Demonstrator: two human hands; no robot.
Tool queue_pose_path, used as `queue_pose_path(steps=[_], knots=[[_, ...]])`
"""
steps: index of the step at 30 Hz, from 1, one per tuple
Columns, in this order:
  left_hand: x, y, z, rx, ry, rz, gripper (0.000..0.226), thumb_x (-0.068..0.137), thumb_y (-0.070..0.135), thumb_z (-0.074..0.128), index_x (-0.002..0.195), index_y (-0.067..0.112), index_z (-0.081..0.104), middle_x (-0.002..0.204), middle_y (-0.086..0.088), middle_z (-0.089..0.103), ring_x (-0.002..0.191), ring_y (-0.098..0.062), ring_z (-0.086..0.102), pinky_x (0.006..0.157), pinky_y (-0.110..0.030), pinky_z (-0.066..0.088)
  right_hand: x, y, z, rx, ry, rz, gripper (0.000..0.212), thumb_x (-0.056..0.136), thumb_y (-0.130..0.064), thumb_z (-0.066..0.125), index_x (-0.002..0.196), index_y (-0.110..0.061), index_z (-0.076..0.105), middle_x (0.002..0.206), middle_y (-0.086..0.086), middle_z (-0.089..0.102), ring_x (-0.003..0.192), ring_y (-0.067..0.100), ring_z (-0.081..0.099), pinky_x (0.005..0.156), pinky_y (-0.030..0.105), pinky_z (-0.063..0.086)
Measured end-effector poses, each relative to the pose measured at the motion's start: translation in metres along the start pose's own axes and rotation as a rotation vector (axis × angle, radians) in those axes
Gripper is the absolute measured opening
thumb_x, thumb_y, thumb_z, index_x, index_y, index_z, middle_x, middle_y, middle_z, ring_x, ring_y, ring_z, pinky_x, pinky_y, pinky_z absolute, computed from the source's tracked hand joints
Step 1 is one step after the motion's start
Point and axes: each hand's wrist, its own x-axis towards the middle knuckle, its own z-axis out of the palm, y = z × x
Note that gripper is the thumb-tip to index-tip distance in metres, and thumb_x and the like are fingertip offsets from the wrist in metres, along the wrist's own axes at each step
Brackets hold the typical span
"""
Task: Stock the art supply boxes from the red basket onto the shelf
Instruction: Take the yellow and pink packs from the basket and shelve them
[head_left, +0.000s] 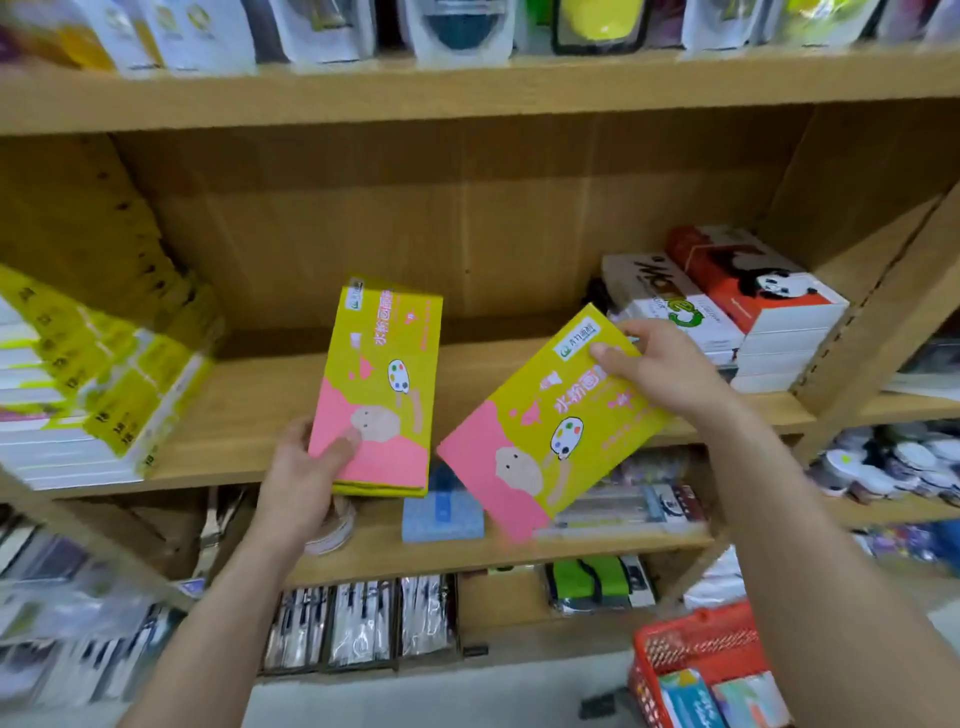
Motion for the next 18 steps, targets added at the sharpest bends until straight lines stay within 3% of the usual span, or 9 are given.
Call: queue_pose_path(steps=[3,5,7,9,11,14,16,18], knots=[[0.006,-0.011,-0.017,-0.012,-0.007,-0.023,0.017,0.094,0.023,0.067,0.109,0.026,0.059,0.071,0.013,0.075,0.052,-0.003,0.065,0.045,-0.018,0.049,0.049,-0.006,0.028,-0.011,-0.048,-0.009,0.018,0.088,-0.038,0.072,0.089,-0.020,0.072,0.081,-0.002,0.079,0.068,0.014,0.075,0.070,0.043,0.061],[0.007,-0.017,-0.022,-0.022,0.015,-0.037,0.014,0.093,0.021,0.068,0.101,0.031,0.061,0.078,0.013,0.075,0.061,0.005,0.068,0.043,-0.011,0.046,0.078,-0.004,0.048,-0.004,-0.113,0.023,0.017,0.089,-0.033,0.073,0.089,-0.015,0.073,0.085,0.007,0.079,0.072,0.021,0.075,0.076,0.050,0.061],[0.007,-0.023,-0.027,-0.024,0.015,-0.043,0.016,0.092,0.019,0.069,0.097,0.031,0.061,0.084,0.014,0.074,0.068,0.008,0.068,0.048,-0.007,0.045,0.103,0.002,0.065,-0.093,-0.160,0.033,0.020,0.089,-0.037,0.074,0.084,-0.017,0.074,0.080,0.003,0.079,0.069,0.017,0.074,0.076,0.046,0.061],[0.009,-0.030,-0.030,-0.041,-0.004,-0.056,0.018,0.092,0.017,0.070,0.106,0.026,0.062,0.093,0.010,0.075,0.078,0.002,0.071,0.059,-0.011,0.050,0.123,0.009,0.078,-0.219,-0.187,0.023,0.023,0.089,-0.044,0.071,0.083,-0.022,0.075,0.076,-0.004,0.078,0.070,0.012,0.074,0.075,0.038,0.060],[0.011,-0.036,-0.032,-0.053,-0.019,-0.073,0.023,0.092,0.018,0.070,0.113,0.022,0.062,0.098,0.006,0.076,0.087,-0.006,0.072,0.066,-0.017,0.052,0.137,0.017,0.093,-0.341,-0.191,0.027,0.032,0.091,-0.049,0.067,0.106,-0.022,0.076,0.099,0.002,0.079,0.094,0.020,0.075,0.086,0.038,0.057],[0.014,-0.038,-0.032,-0.092,-0.038,-0.074,0.020,0.091,0.020,0.072,0.109,0.024,0.063,0.097,0.011,0.077,0.087,-0.008,0.072,0.069,-0.021,0.053,0.141,0.022,0.110,-0.615,-0.057,0.031,0.049,0.092,-0.051,0.062,0.133,-0.026,0.064,0.129,0.007,0.069,0.123,0.033,0.059,0.101,0.041,0.048],[0.017,-0.032,-0.027,-0.116,-0.071,-0.056,0.020,0.090,0.020,0.072,0.109,0.022,0.066,0.099,0.010,0.077,0.086,-0.008,0.073,0.068,-0.021,0.054,0.127,0.023,0.113,-0.582,0.116,0.003,0.044,0.093,-0.043,0.062,0.133,-0.024,0.064,0.124,0.012,0.069,0.119,0.037,0.056,0.101,0.042,0.046],[0.023,-0.025,-0.015,-0.136,-0.103,-0.054,0.015,0.092,0.014,0.069,0.105,0.021,0.066,0.091,0.013,0.078,0.076,-0.004,0.073,0.058,-0.014,0.051,0.096,0.026,0.113,-0.411,0.252,-0.062,0.035,0.094,-0.029,0.061,0.126,-0.016,0.068,0.112,0.013,0.069,0.107,0.037,0.061,0.094,0.042,0.048]])
